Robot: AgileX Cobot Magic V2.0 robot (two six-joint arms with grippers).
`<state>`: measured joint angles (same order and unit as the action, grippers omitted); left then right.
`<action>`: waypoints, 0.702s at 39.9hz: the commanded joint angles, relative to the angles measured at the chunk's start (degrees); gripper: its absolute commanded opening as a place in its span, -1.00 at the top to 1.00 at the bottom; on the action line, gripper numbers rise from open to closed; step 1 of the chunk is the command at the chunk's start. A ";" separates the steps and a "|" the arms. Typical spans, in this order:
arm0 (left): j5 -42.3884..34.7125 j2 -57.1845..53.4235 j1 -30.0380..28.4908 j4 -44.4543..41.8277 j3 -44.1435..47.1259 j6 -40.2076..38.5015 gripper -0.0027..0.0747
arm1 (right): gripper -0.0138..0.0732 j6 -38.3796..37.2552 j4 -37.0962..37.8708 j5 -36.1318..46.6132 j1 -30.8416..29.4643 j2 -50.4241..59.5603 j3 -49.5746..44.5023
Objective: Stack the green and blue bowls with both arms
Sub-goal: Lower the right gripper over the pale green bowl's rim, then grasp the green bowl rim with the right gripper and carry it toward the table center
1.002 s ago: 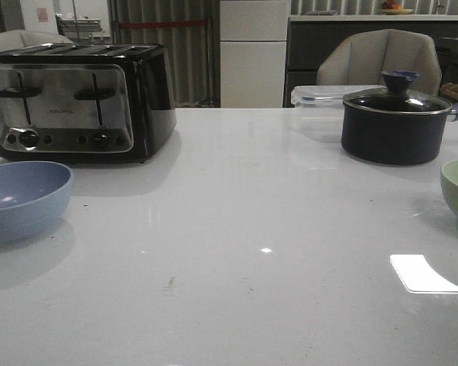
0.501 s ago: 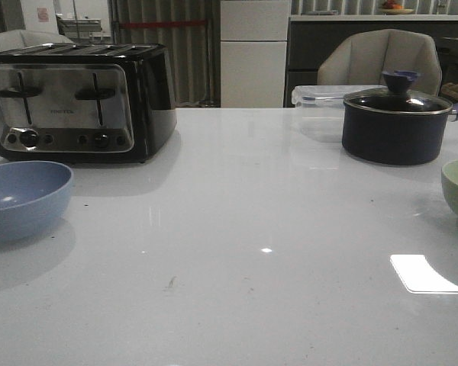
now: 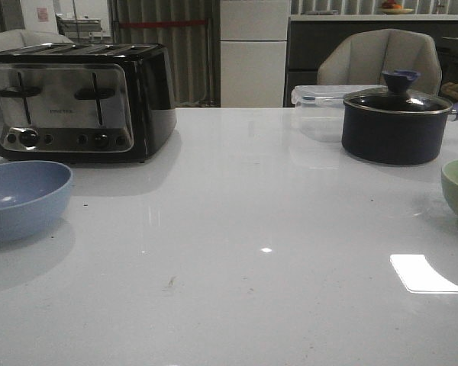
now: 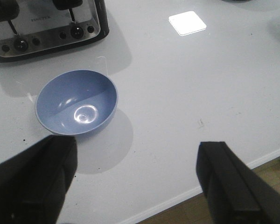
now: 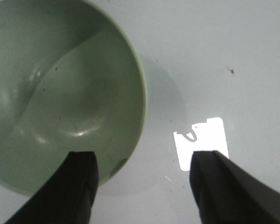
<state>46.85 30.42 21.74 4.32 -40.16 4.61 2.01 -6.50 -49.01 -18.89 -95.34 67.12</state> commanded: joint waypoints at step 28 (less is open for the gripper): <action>-4.48 0.61 0.45 0.63 -1.54 0.14 -0.57 | 0.02 2.91 -2.62 -3.20 -0.37 -12.57 14.80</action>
<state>46.85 30.42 21.74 4.32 -40.16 4.61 3.94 -7.89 -52.33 -18.89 -110.73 79.99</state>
